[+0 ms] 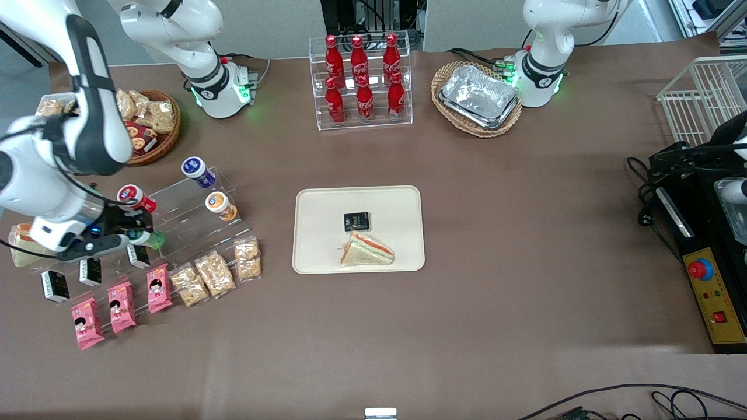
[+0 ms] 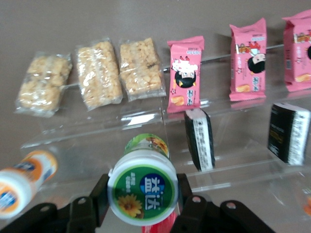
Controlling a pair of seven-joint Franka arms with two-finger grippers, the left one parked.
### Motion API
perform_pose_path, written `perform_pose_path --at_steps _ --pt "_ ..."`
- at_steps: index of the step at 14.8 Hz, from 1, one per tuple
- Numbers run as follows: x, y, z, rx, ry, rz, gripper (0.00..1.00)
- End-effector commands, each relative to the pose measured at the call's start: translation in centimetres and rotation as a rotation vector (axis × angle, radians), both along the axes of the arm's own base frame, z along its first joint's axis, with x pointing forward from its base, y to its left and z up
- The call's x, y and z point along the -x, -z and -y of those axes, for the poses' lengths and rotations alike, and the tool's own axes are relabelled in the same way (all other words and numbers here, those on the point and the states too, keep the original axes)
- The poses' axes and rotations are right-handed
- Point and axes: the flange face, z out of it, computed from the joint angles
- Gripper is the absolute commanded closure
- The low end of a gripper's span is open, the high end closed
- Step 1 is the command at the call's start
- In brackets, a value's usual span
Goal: Place green gum on tray
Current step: 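Lift the held bottle up out of the acrylic rack, then carry the bottle with the right gripper over to the cream tray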
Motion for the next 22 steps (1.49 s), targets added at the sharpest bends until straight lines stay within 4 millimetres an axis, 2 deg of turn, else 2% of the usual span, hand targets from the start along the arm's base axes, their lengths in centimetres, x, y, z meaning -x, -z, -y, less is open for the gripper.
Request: perform_pose_path --at_steps 1,4,5,7,9,11,14,17,19,20,22 --pt "-0.3 -8.0 0.1 -0.012 -0.006 -0.046 0.62" --pt "-0.4 -13.9 -0.7 -0.012 -0.009 -0.057 0.62" --pt "-0.3 -15.1 -1.0 -0.015 -0.010 -0.057 0.62" --pt "0.0 -15.4 -3.5 -0.025 0.033 -0.074 0.62" --pt "0.2 -15.2 -8.1 -0.011 0.081 -0.091 0.62" --pt "0.6 -14.4 -12.3 -0.026 0.145 -0.105 0.62" --pt "1.3 -12.0 -19.8 -0.021 0.229 -0.105 0.62" --pt "3.2 -7.9 -27.0 -0.005 0.285 -0.079 0.62" --pt "5.8 -4.5 -31.4 0.004 0.306 -0.063 0.62" --pt "6.6 -3.2 -32.7 0.003 0.313 -0.054 0.62" --pt "7.6 -0.6 -33.6 -0.001 0.308 -0.042 0.62"
